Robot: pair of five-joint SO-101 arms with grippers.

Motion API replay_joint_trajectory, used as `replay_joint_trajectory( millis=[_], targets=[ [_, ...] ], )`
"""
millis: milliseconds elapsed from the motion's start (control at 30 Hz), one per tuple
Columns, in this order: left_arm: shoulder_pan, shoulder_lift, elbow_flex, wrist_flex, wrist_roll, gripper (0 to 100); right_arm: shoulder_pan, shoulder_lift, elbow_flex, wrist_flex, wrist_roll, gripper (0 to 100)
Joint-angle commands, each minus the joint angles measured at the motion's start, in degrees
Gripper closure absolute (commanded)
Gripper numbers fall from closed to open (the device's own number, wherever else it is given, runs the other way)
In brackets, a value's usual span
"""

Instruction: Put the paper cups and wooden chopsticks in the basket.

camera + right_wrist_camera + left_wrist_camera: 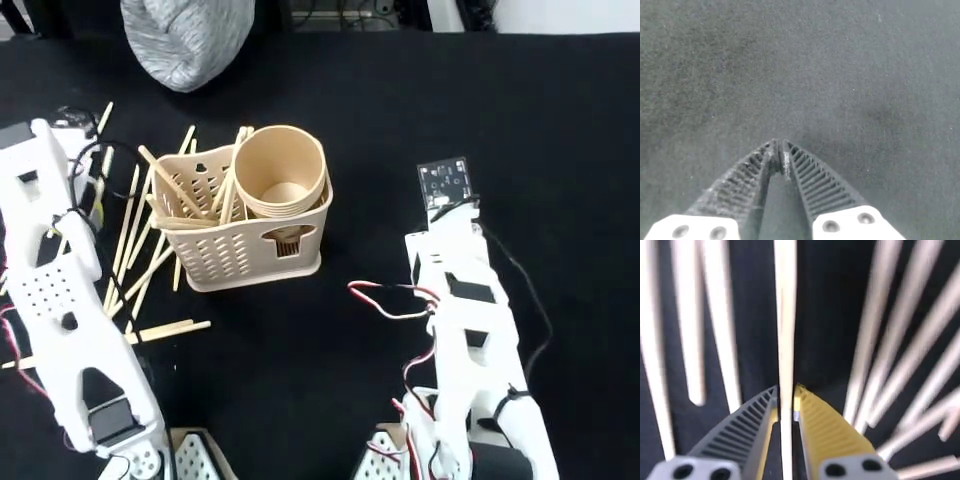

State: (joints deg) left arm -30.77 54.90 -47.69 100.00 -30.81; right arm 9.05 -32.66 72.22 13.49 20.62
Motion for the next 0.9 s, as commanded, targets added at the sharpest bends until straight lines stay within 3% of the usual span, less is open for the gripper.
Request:
replay_joint_trajectory(
  millis=[0, 300, 400, 667, 867],
  targets=[
    [0.7, -17.6, 10.7, 0.8, -0.3, 97, -0.7, -0.2, -0.2, -1.1, 0.4, 98.3],
    [1.5, -49.8, 28.8, 0.4, -0.3, 97, -0.7, -0.2, -0.2, -1.1, 0.4, 98.3],
    [1.3, -61.0, 35.4, -4.0, 0.0, 97, -0.6, -0.2, -0.2, -1.1, 0.4, 98.3],
    [4.7, -94.3, 62.3, -27.4, 13.5, 97, -0.6, -0.2, -0.2, -1.1, 0.4, 98.3],
    [11.5, -119.9, 83.7, -55.7, 24.7, 97, -0.7, -0.2, -0.2, -1.1, 0.4, 98.3]
  ],
)
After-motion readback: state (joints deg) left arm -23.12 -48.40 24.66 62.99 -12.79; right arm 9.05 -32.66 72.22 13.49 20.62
